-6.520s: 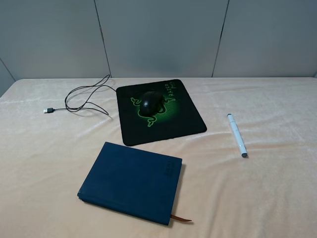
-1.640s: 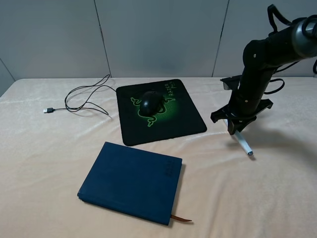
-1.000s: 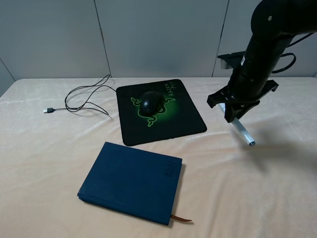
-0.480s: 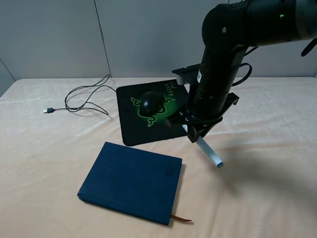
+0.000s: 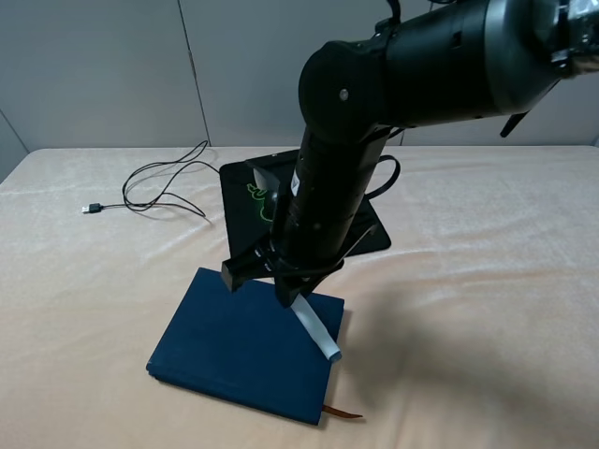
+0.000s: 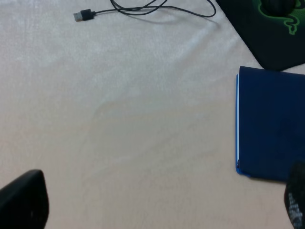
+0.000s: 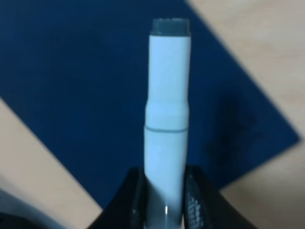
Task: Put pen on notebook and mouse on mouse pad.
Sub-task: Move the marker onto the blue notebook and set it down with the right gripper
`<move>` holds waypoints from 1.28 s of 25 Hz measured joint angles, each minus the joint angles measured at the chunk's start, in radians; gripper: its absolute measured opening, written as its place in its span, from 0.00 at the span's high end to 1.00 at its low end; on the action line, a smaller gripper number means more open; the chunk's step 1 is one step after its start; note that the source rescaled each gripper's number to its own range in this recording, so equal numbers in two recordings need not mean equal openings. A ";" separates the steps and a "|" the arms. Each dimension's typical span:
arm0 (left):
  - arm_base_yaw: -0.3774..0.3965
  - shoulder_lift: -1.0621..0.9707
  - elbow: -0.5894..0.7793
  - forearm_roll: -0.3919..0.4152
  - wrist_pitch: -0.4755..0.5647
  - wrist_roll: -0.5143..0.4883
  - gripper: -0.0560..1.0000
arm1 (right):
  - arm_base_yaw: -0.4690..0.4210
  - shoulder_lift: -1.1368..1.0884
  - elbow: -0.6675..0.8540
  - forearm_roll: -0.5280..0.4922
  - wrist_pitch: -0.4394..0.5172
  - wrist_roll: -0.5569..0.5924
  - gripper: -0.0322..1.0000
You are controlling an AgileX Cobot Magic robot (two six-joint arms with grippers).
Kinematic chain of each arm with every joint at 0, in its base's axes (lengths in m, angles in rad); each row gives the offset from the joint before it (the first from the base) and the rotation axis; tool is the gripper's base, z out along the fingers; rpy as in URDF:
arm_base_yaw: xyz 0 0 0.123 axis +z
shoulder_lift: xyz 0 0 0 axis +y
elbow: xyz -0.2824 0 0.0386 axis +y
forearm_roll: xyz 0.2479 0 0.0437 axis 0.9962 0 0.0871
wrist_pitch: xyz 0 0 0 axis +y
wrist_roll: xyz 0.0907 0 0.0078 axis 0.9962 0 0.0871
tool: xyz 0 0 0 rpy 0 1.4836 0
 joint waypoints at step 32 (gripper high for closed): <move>0.000 0.000 0.000 0.000 -0.001 0.000 0.00 | 0.063 0.284 -0.192 0.026 0.000 -0.001 0.97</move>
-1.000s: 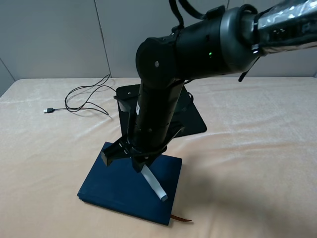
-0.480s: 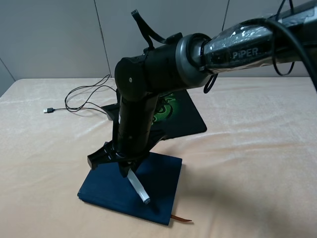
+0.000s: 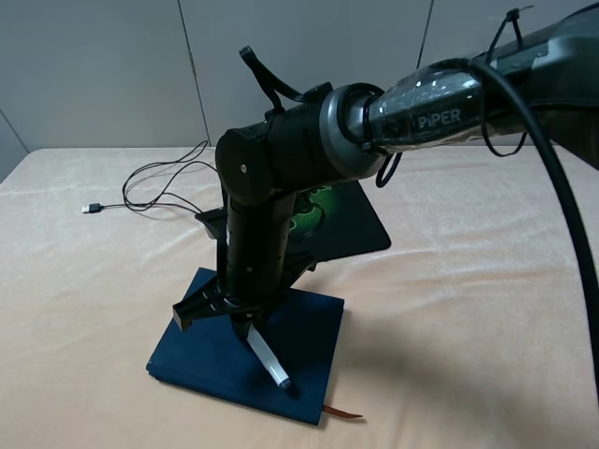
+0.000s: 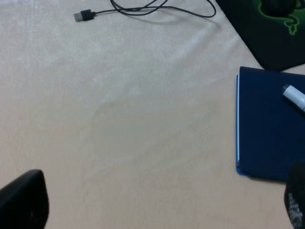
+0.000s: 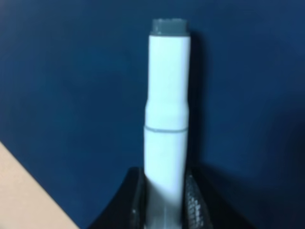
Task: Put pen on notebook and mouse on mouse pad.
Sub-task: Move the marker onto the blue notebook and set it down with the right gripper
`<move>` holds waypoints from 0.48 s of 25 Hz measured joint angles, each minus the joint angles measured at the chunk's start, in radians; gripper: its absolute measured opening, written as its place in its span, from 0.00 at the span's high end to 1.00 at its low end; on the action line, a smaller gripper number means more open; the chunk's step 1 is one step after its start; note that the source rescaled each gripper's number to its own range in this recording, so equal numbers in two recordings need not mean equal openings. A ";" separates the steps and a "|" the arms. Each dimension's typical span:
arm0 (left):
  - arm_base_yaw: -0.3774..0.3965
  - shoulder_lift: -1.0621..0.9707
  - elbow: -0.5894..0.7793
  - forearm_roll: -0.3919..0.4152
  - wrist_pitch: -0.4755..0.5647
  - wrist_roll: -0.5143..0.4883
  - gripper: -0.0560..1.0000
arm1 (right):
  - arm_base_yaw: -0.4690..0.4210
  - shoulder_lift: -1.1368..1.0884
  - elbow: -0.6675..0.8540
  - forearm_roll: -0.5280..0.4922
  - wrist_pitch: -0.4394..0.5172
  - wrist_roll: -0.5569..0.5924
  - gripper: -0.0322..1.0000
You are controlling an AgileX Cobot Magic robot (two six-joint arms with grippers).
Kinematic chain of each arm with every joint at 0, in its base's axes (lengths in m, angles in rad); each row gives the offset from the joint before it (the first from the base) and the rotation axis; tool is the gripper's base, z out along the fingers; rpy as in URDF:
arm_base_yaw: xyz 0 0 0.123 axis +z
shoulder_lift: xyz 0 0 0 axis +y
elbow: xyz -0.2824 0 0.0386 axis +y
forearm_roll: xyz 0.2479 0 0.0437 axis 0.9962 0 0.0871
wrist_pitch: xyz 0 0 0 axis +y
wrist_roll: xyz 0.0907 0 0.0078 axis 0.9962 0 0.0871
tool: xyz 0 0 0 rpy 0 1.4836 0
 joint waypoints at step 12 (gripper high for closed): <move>0.000 0.000 0.000 0.000 0.000 0.000 0.00 | 0.000 0.000 -0.001 0.002 -0.023 0.003 0.14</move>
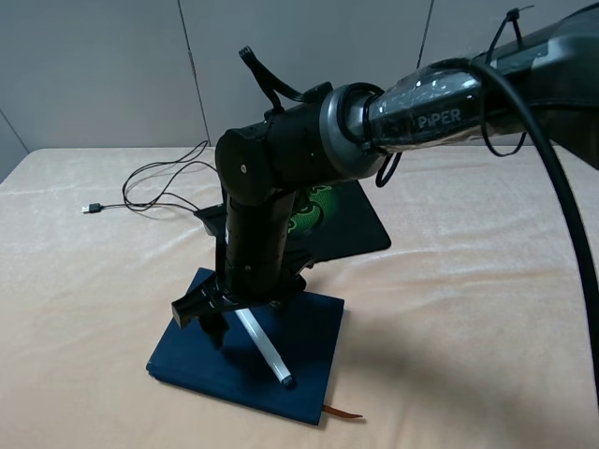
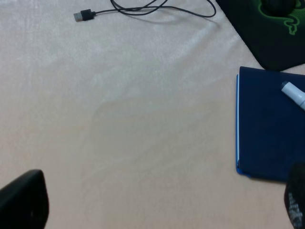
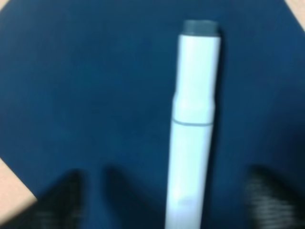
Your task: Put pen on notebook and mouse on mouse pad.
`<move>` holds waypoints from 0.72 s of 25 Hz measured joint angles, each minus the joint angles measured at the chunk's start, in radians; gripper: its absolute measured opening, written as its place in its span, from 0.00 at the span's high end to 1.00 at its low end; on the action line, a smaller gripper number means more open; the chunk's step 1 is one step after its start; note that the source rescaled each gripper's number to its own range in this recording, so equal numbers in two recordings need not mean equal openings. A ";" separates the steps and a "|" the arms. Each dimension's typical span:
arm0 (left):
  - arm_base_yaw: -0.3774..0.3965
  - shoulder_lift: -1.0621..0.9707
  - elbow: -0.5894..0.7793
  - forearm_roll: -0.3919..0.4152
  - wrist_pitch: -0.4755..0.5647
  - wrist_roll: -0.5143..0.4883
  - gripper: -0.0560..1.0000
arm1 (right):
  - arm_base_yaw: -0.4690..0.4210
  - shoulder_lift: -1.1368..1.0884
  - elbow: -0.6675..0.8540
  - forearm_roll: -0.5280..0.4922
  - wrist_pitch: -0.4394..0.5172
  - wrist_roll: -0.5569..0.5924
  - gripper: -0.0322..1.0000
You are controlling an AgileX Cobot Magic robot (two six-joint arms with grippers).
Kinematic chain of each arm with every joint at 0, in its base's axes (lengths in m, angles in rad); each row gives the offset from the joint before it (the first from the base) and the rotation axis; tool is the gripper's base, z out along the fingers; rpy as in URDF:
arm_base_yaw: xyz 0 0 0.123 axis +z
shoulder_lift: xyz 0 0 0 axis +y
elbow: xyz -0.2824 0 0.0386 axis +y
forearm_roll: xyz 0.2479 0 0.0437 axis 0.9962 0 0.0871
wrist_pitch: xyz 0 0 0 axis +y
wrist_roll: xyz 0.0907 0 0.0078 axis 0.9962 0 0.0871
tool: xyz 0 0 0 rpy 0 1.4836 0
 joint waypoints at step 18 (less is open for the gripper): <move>0.000 0.000 0.000 0.000 0.000 0.000 0.00 | 0.000 0.002 -0.126 0.007 0.142 -0.006 0.00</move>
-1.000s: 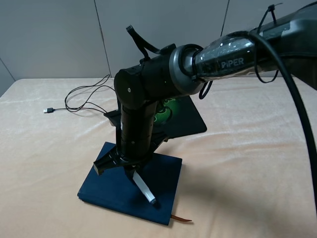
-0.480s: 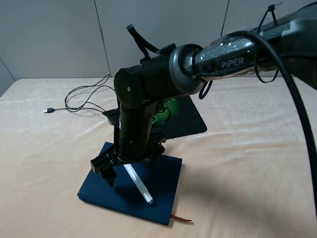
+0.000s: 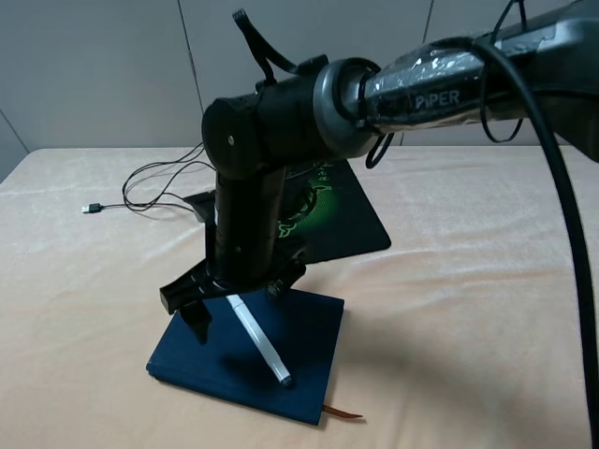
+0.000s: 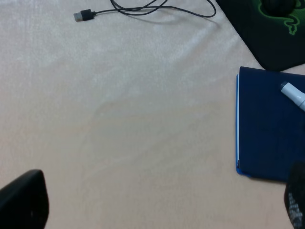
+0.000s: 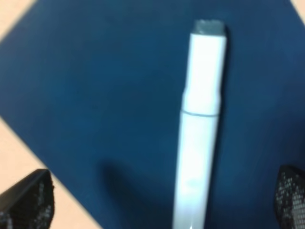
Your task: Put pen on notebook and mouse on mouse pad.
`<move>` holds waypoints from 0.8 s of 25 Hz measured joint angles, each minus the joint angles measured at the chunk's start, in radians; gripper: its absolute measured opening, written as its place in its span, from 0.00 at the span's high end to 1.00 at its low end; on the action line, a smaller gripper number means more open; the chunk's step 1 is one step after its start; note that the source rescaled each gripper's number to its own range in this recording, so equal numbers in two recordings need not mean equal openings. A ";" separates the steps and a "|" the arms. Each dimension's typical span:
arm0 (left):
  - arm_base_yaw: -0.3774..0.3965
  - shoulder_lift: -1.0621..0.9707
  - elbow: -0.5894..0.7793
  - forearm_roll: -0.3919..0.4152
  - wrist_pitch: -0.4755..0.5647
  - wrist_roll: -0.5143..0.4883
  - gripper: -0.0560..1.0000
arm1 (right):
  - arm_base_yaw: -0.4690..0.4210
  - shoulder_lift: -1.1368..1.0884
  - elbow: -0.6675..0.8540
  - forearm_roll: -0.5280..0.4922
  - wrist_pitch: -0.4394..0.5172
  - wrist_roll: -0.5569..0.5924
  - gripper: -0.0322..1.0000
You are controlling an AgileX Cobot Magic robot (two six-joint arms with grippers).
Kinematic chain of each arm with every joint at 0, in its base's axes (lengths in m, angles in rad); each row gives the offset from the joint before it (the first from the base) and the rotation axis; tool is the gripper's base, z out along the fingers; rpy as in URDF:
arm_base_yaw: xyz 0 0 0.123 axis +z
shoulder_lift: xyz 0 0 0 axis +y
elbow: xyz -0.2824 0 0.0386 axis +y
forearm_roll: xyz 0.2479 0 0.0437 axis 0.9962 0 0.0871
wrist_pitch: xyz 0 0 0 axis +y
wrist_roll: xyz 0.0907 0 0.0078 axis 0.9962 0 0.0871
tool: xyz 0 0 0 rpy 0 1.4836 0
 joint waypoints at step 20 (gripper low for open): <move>0.000 0.000 0.000 0.000 0.001 0.002 0.00 | 0.000 -0.114 -0.228 -0.019 0.231 -0.133 0.00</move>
